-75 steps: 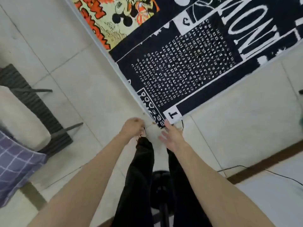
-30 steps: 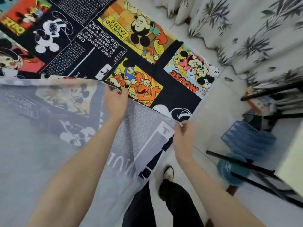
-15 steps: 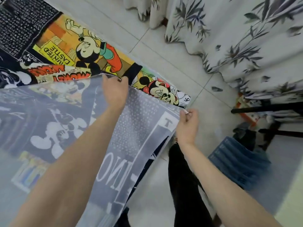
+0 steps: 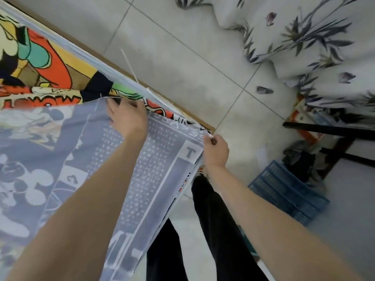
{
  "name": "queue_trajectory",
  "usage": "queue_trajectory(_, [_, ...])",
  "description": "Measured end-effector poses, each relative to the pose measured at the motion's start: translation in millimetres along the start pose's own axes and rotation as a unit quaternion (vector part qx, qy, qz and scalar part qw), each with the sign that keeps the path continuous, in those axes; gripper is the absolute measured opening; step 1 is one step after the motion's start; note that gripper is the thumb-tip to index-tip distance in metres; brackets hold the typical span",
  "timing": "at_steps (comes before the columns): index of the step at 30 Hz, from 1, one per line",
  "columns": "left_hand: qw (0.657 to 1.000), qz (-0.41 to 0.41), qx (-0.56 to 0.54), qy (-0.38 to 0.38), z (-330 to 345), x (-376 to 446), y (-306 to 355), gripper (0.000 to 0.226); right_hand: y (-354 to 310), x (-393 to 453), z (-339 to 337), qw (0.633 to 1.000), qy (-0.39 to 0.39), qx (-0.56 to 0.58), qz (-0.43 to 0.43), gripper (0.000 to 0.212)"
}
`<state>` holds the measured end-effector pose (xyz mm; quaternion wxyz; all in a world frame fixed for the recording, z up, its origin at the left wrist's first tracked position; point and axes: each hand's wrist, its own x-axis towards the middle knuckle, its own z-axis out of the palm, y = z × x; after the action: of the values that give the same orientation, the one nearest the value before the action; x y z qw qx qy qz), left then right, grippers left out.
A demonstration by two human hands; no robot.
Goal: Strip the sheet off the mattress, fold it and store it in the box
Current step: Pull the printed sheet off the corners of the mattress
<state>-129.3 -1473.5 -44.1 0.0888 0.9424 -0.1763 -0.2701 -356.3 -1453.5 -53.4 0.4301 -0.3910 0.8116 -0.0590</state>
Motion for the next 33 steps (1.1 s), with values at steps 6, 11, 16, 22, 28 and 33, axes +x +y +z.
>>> queue_trajectory(6, [0.993,-0.074,-0.081,0.045,8.2,3.8,14.4,0.022,3.0,0.9,7.2,0.995,0.004,0.098,0.016,0.026])
queue_trajectory(11, [0.990,-0.081,-0.086,0.078,13.9,-9.3,26.7,0.013,4.0,10.9,1.8,0.983,0.013,0.167,0.082,0.026])
queue_trajectory(16, [0.996,-0.081,-0.015,0.039,35.7,-0.6,21.0,0.029,8.2,22.3,0.7,0.967,0.000,0.220,0.129,0.013])
queue_trajectory(22, [0.998,0.035,0.008,0.054,42.2,-22.2,-3.6,0.046,4.9,27.5,-5.8,0.956,-0.035,0.248,0.151,0.021])
queue_trajectory(28, [0.972,0.209,0.100,-0.029,69.5,-135.6,-81.9,0.057,-0.3,27.7,-20.5,0.963,-0.138,0.207,0.106,0.029])
queue_trajectory(33, [0.943,0.276,0.179,0.042,100.1,-182.0,-99.8,0.055,-0.1,35.4,-29.2,0.972,-0.180,0.139,0.059,0.010])
